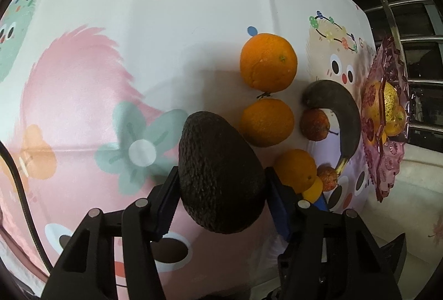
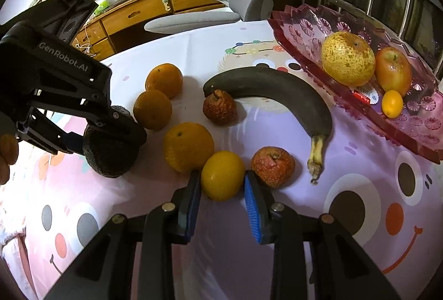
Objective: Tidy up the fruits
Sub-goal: 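Grasp the dark avocado with the left tool while the right tool grasps the yellow lemon, then carry the avocado and lemon over the pink bowl with both tools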
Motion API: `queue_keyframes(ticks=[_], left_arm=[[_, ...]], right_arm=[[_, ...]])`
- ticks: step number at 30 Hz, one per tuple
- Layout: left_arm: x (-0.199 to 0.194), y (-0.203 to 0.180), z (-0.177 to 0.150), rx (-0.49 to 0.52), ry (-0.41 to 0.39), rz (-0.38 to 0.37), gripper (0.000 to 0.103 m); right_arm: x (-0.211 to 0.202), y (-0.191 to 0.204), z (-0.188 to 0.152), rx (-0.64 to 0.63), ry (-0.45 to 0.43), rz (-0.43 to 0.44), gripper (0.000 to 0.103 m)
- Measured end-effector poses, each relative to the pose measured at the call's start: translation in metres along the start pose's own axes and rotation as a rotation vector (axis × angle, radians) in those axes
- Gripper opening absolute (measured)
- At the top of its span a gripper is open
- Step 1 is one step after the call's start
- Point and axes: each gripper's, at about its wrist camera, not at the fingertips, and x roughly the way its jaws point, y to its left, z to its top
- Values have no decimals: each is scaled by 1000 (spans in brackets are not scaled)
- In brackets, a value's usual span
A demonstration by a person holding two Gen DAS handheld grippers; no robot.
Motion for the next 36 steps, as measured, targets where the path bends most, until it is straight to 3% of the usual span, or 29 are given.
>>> queue_keyframes(ticks=[11,24,36], left_arm=[[-39,16,-39,15,-49,8,57],[-120,12,-106,139,-211,-6,57],[-152,-6,-174,266,-338,-113,57]], right_arm=[[-33,2,6,-22,-27,2,30],[-112,27,0,-26,-163,-11,30],[-165,26,-35,14,-186,-22,30]])
